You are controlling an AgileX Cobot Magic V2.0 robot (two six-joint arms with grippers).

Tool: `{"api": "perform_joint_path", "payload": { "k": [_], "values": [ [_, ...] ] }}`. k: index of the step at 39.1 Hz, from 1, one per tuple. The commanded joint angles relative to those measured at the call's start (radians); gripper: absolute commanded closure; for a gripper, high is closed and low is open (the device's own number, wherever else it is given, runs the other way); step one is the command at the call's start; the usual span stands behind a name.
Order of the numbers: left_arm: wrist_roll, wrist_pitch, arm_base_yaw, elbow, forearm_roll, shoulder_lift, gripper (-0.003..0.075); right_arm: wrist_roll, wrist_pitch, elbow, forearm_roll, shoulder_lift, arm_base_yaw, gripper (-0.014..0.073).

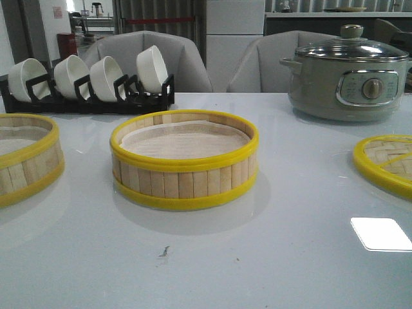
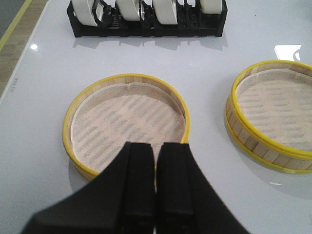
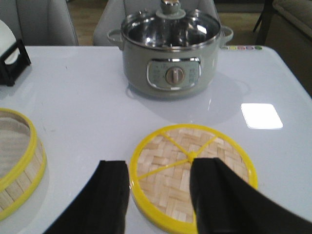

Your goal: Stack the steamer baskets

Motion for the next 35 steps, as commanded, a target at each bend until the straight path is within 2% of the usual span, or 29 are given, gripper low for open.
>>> {"api": "perform_joint_path", "payload": {
  "k": [1, 12, 21, 23, 26, 30, 32, 35],
  "values": [
    [0.0, -0.084, -0.007, -0.035, -0.007, 0.001, 0.0625, -0.011, -0.151, -0.038, -0.017, 0.004, -0.002, 0.0181],
    [0.0, -0.083, -0.007, -0.035, -0.007, 0.001, 0.0625, -0.011, -0.142, -0.034, -0.017, 0.004, 0.007, 0.0181],
    [0.0, -0.08, -0.007, -0.035, -0.016, 0.001, 0.0615, -0.011, -0.044, -0.034, -0.017, 0.004, 0.058, 0.0181],
    [0.0, -0.08, -0.007, -0.035, -0.016, 0.001, 0.0589, -0.011, -0.021, -0.034, -0.017, 0.004, 0.058, 0.0181],
    [0.0, -0.082, -0.007, -0.035, -0.016, 0.001, 0.05, -0.011, -0.009, -0.034, -0.017, 0.004, 0.058, 0.0181],
    [0.0, -0.099, -0.007, -0.035, -0.018, 0.001, 0.0322, -0.011, -0.009, -0.034, -0.017, 0.004, 0.058, 0.0181],
    [0.0, -0.109, -0.007, -0.035, -0.027, 0.003, 0.0278, -0.01, -0.009, -0.034, -0.015, 0.004, 0.058, 0.0181],
    [0.0, -0.114, -0.014, -0.035, -0.034, 0.028, 0.0279, -0.01, -0.006, -0.034, -0.015, 0.004, 0.058, 0.0181]
  ]
}}
